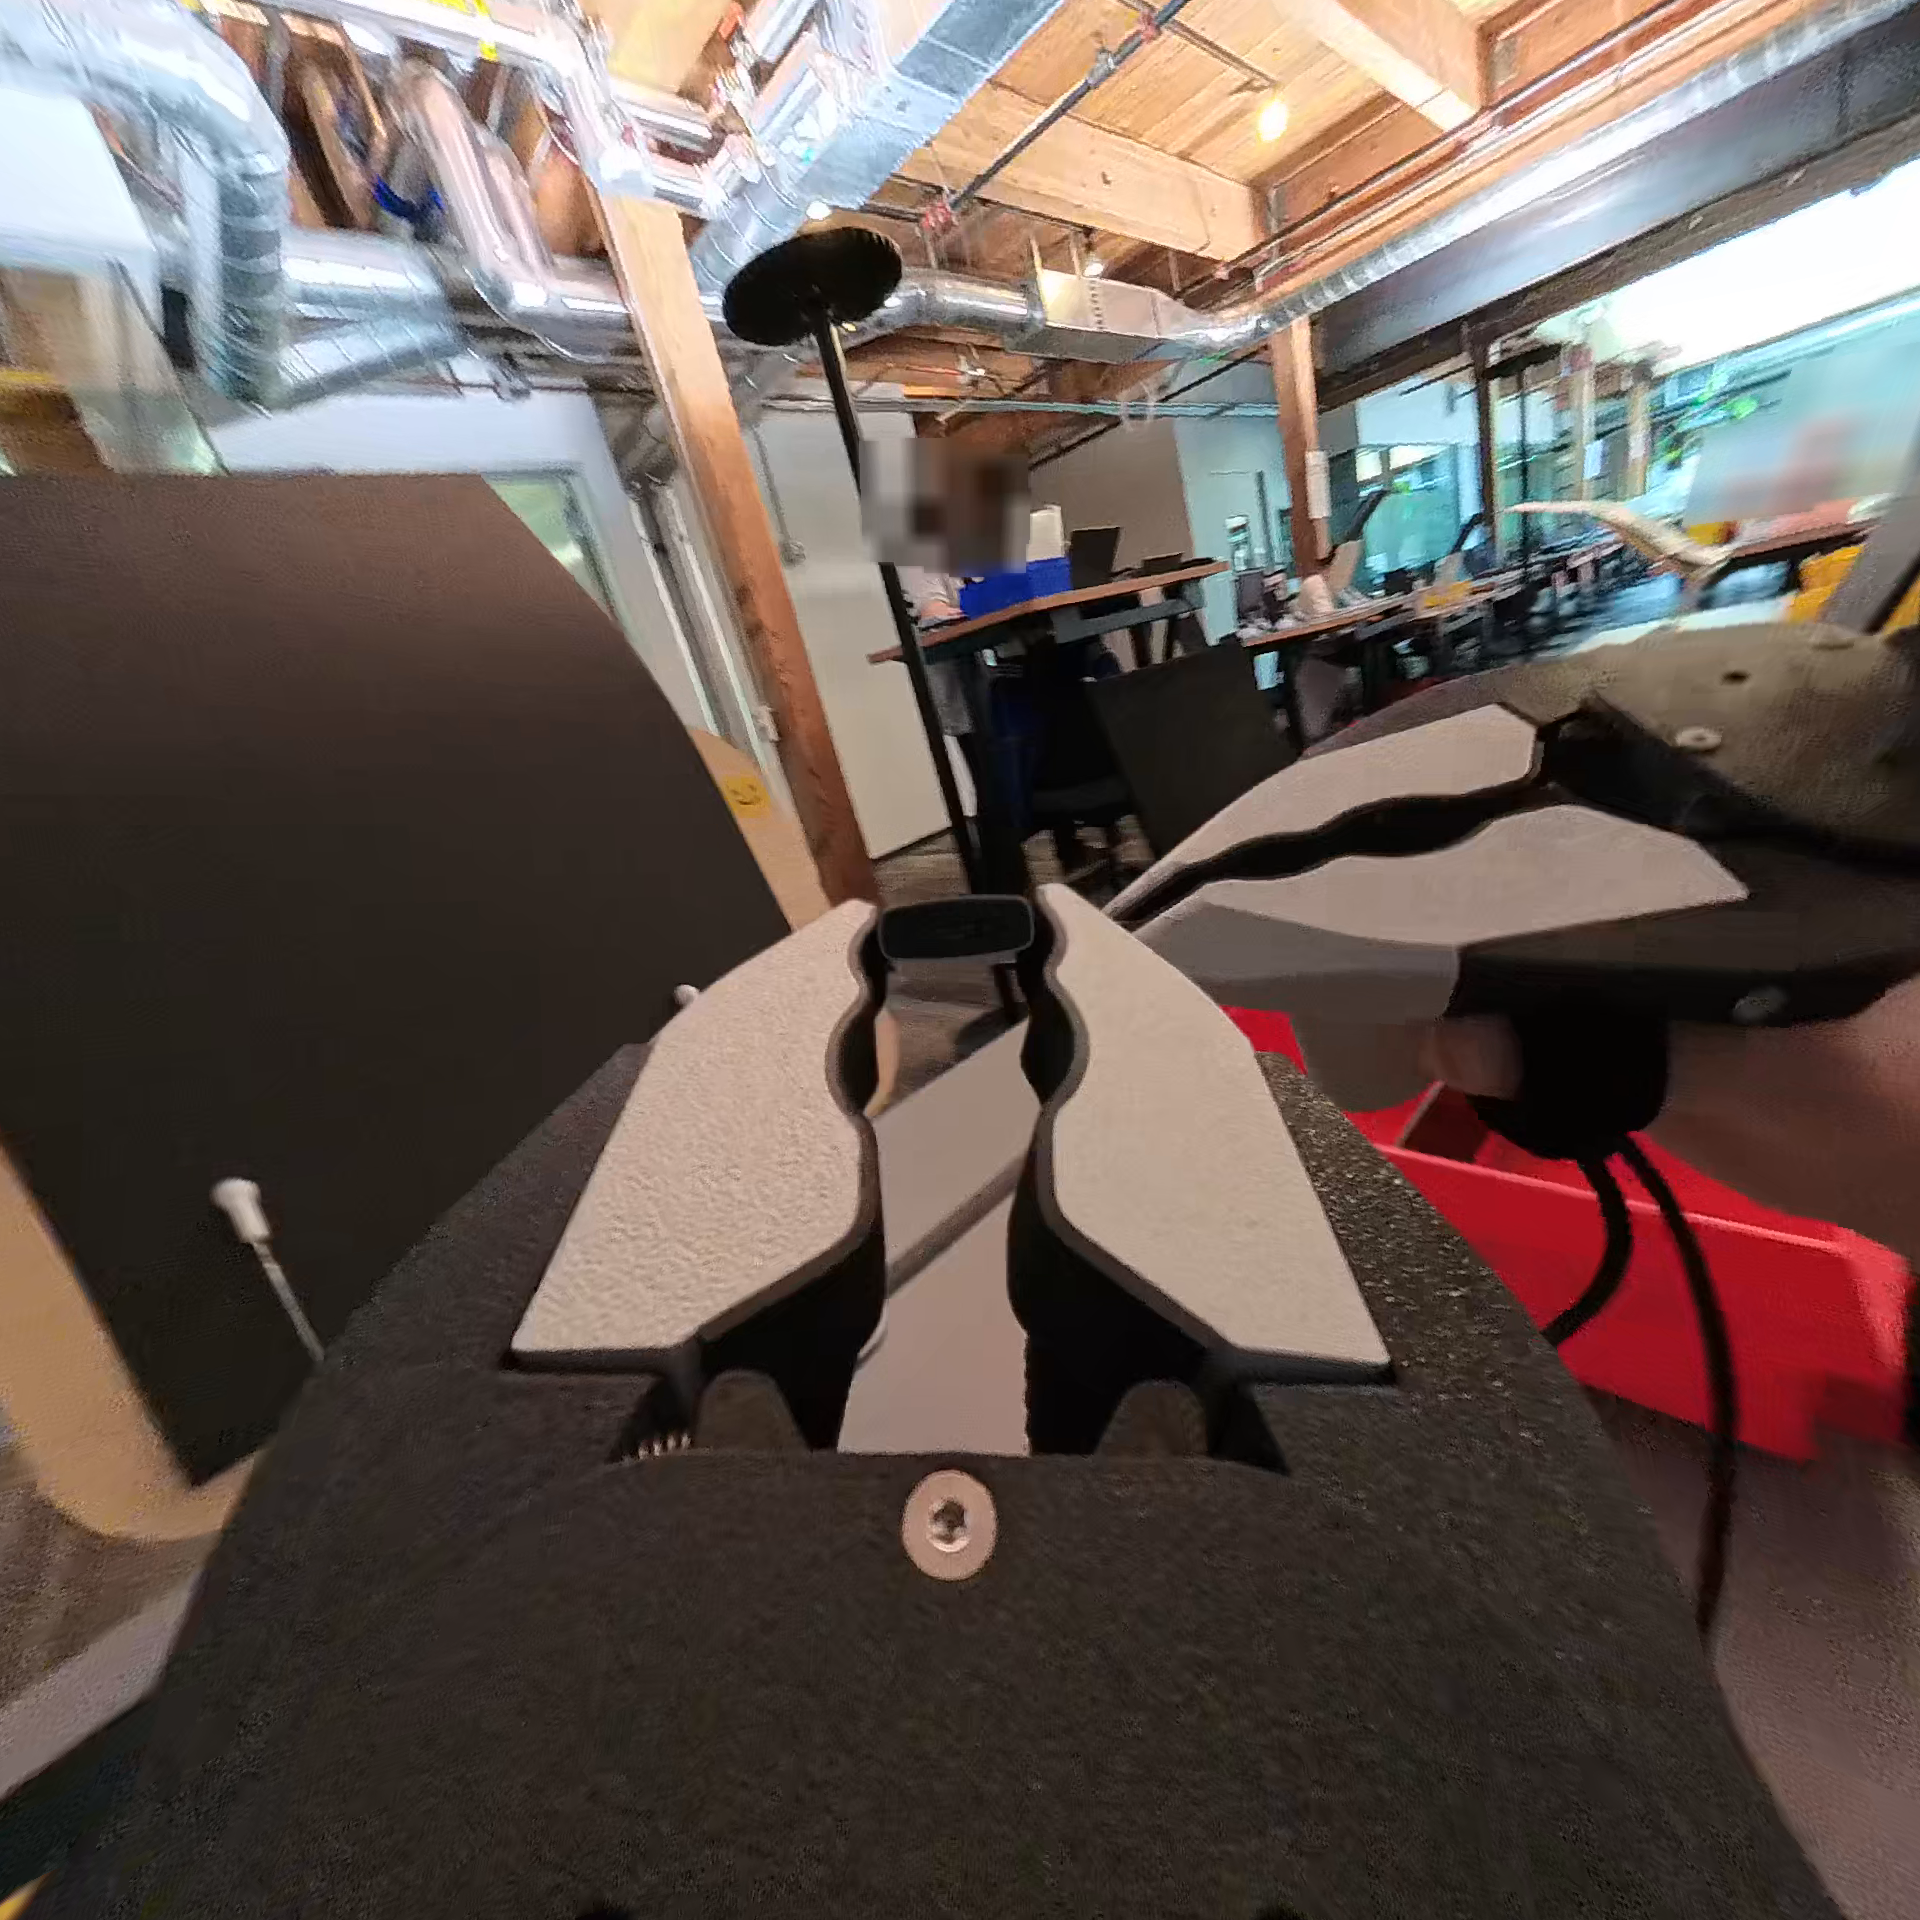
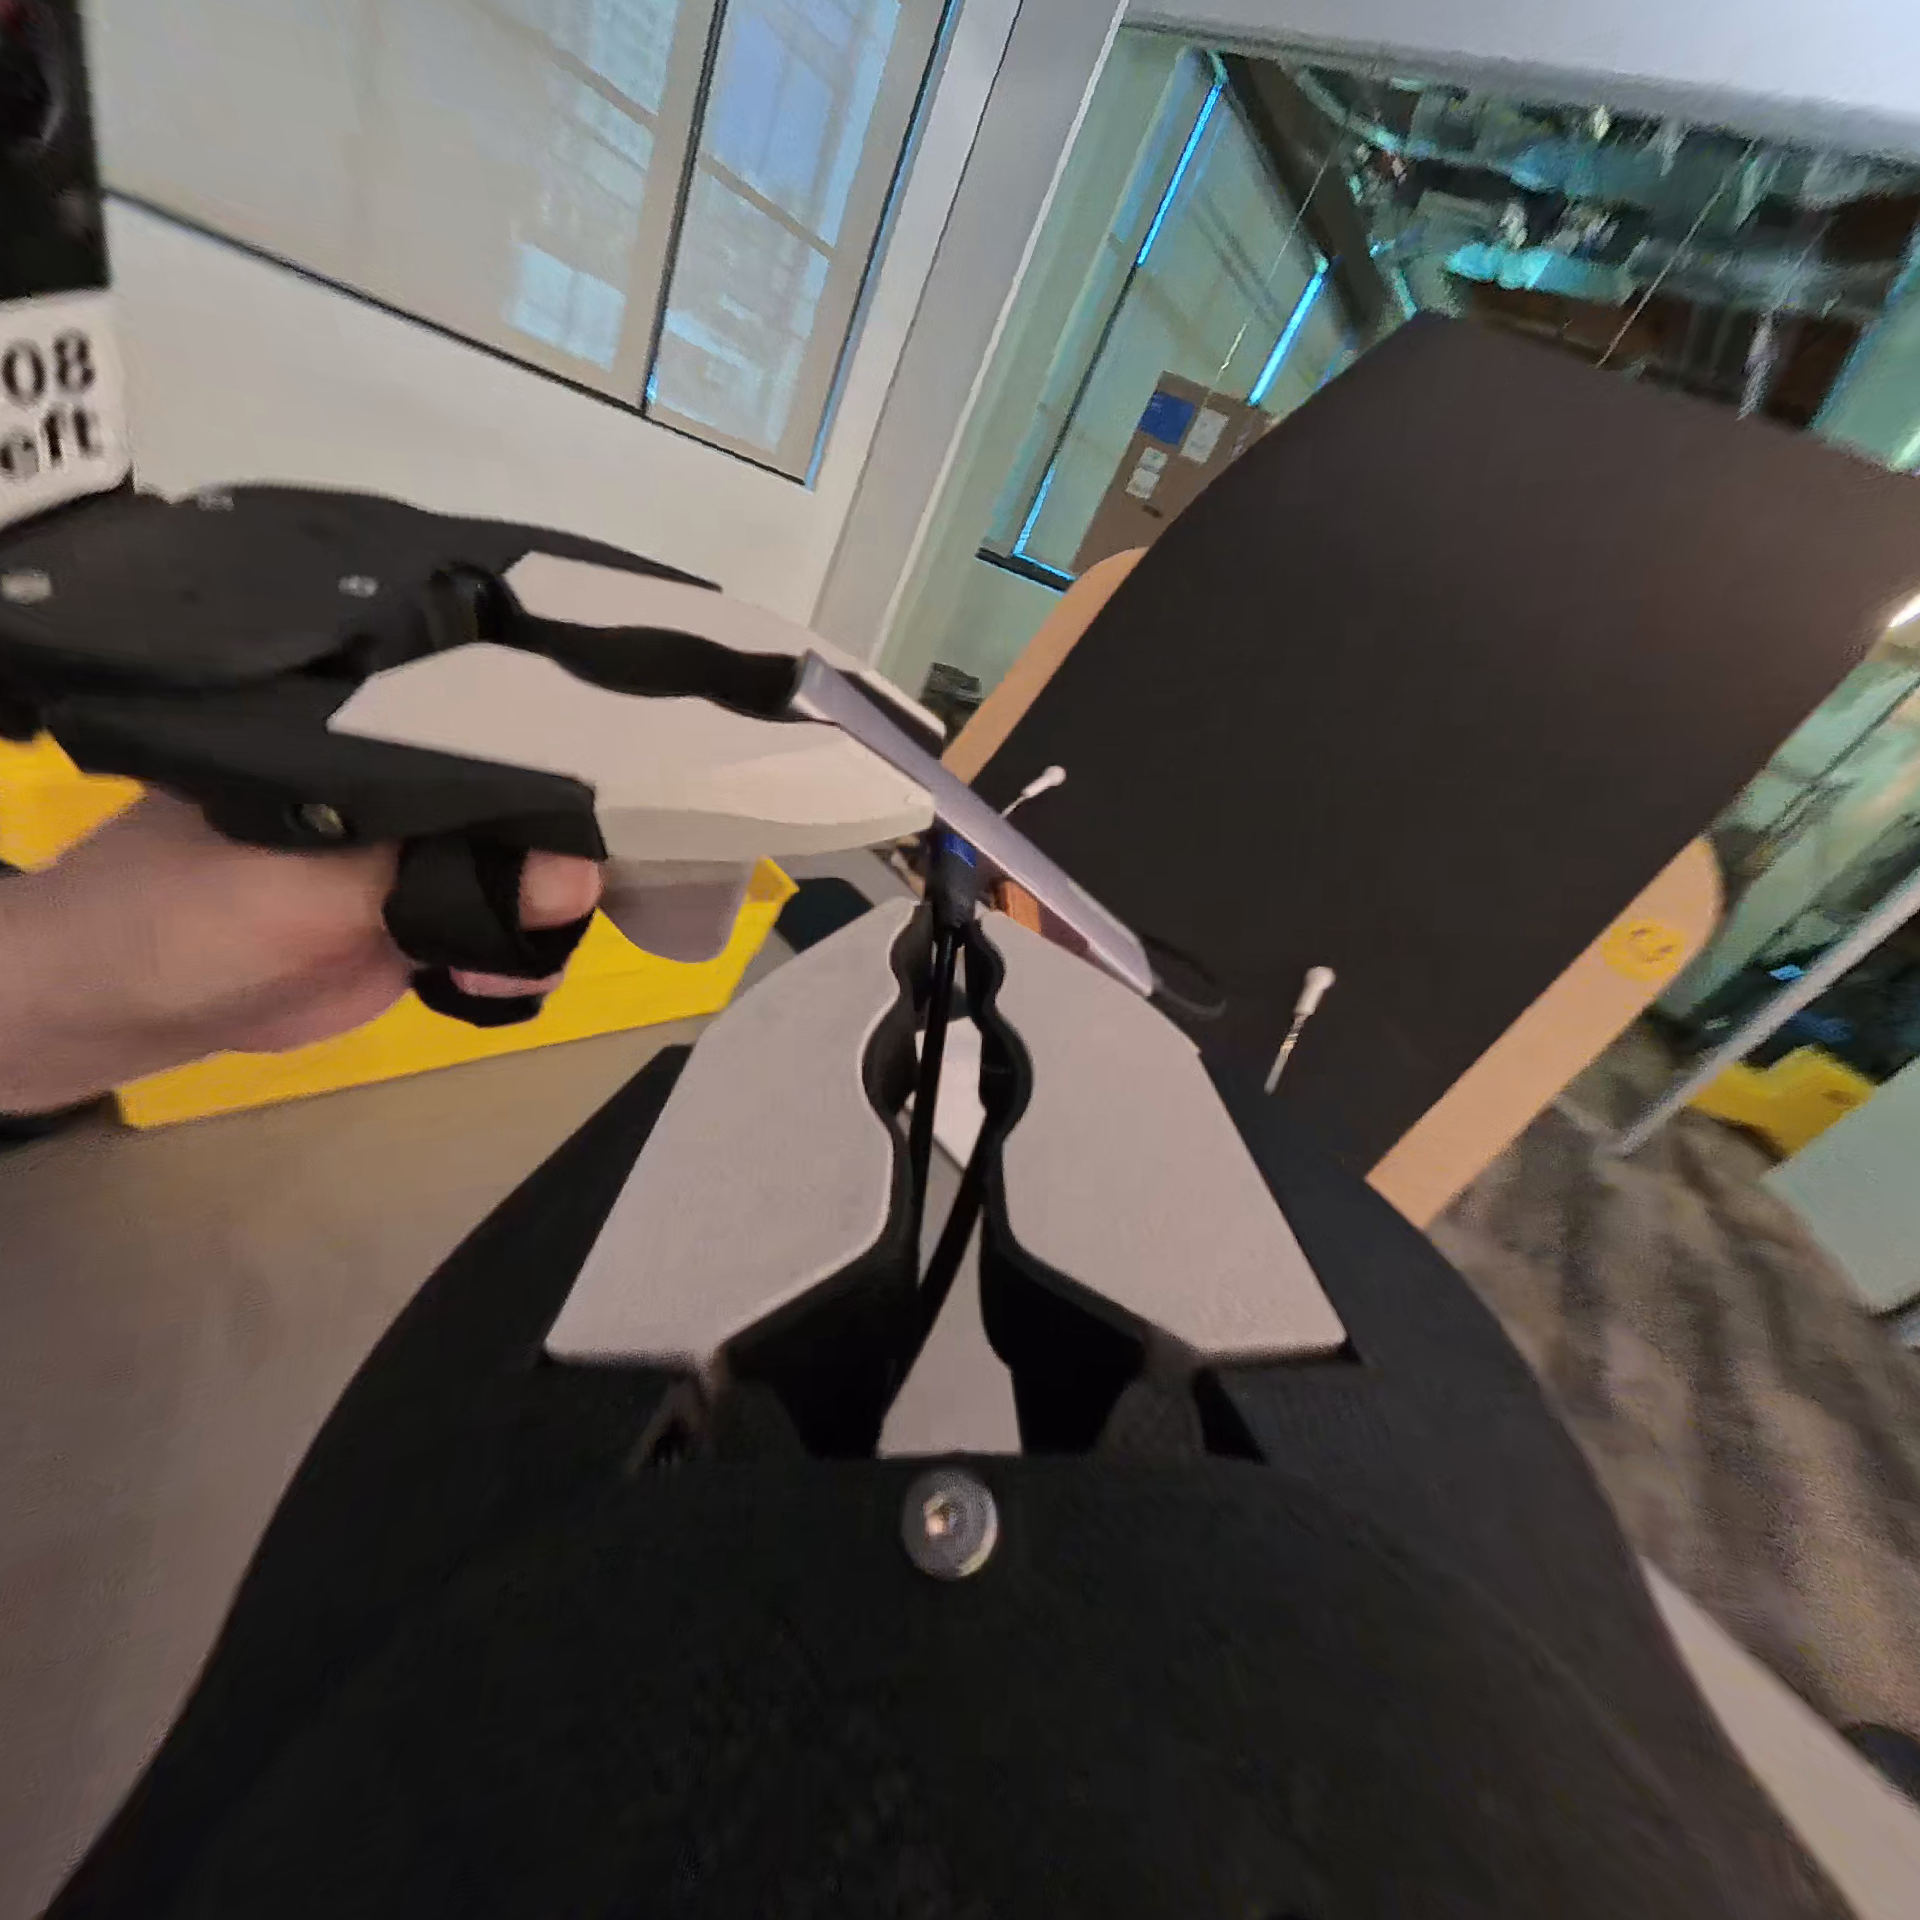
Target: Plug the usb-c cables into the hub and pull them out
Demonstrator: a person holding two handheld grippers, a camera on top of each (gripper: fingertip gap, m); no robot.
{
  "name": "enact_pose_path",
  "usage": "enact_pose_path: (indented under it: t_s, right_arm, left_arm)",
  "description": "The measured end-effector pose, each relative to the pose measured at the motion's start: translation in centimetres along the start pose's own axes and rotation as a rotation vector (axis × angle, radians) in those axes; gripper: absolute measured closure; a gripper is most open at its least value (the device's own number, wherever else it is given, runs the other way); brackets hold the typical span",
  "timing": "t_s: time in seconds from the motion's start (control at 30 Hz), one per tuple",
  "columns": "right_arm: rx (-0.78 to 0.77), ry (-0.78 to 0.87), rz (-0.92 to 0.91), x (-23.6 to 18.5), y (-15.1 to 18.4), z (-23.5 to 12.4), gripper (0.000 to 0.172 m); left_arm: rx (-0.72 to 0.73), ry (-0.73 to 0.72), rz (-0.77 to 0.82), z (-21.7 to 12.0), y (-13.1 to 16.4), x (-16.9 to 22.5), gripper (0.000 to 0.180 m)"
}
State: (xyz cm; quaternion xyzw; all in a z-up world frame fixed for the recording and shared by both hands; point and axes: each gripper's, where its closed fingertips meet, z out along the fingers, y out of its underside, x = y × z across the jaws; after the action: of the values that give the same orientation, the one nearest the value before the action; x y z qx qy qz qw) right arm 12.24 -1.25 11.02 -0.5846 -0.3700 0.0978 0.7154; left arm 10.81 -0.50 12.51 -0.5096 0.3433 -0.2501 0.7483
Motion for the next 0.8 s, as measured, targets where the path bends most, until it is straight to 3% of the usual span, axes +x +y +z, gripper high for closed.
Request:
enact_pose_path:
  t_s: [0.2,0.6,0.7,0.8]
  right_arm:
    - [0.019,-0.14,0.307,-0.6,0.6,0.6,0.166]
    - [0.192,-0.363,0.712,-1.2,-0.2,0.7,0.166]
    - [0.212,-0.325,0.667,-0.8,0.3,0.8,0.167]
    - [0.207,-0.214,0.462,-0.3,0.4,0.7,0.167]
  left_arm:
    - [0.021,-0.094,0.169,-0.4,-0.6,-0.1,0.157]
    - [0.059,-0.116,0.217,-0.6,-1.1,0.0,0.157]
    - [0.002,-0.102,0.188,-0.3,-0.4,-0.1,0.157]
    - [-0.029,-0.075,0.134,-0.2,-0.1,-0.1,0.157]
